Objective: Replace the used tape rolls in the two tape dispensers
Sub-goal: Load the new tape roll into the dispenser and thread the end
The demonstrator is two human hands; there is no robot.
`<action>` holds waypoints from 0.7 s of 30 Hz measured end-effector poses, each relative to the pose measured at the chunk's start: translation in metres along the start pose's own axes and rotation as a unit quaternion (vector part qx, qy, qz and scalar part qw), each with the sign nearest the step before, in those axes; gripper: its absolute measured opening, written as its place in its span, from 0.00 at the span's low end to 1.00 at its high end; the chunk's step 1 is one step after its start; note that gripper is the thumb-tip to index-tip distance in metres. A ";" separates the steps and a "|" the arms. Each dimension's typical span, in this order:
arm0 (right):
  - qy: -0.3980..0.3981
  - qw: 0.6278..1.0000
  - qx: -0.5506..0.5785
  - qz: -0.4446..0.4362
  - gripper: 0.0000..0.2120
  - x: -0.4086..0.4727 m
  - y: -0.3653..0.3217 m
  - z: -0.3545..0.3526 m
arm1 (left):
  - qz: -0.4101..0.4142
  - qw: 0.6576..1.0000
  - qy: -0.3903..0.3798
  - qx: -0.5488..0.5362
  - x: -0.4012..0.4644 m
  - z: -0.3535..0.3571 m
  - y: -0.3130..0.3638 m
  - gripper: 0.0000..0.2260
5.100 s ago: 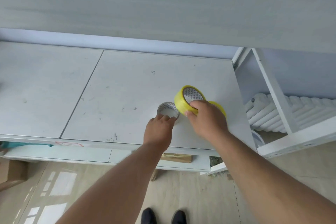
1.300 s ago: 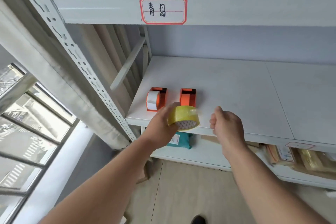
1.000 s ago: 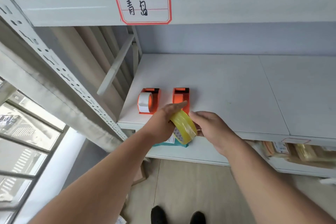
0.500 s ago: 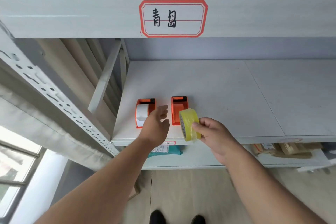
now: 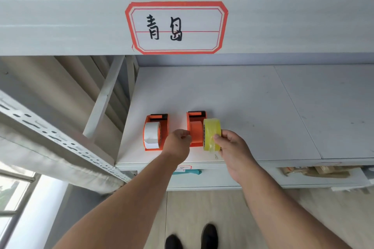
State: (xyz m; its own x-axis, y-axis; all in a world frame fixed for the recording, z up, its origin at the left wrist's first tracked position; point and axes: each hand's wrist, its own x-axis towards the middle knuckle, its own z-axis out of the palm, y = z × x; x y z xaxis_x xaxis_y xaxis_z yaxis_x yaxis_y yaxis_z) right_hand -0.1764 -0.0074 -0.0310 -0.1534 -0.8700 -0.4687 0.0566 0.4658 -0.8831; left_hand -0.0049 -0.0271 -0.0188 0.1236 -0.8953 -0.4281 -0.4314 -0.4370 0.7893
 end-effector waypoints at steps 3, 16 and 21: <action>-0.003 1.000 -0.017 -0.001 0.06 0.006 0.001 -0.001 | -0.004 1.000 0.013 -0.017 0.002 0.000 0.001 0.12; -0.022 0.999 -0.022 -0.012 0.07 0.013 -0.010 -0.002 | 0.020 0.989 -0.050 -0.139 -0.001 -0.005 0.006 0.09; -0.031 0.999 -0.029 -0.021 0.08 0.012 -0.013 0.000 | 0.022 0.980 -0.071 -0.185 -0.003 -0.005 0.001 0.08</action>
State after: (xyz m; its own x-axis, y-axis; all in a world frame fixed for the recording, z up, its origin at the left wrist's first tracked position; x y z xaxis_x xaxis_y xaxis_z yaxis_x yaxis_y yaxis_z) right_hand -0.1786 -0.0237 -0.0248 -0.0928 -0.8968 -0.4326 -0.0063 0.4350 -0.9004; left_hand -0.0017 -0.0254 -0.0146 -0.0255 -0.9040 -0.4267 -0.0762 -0.4239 0.9025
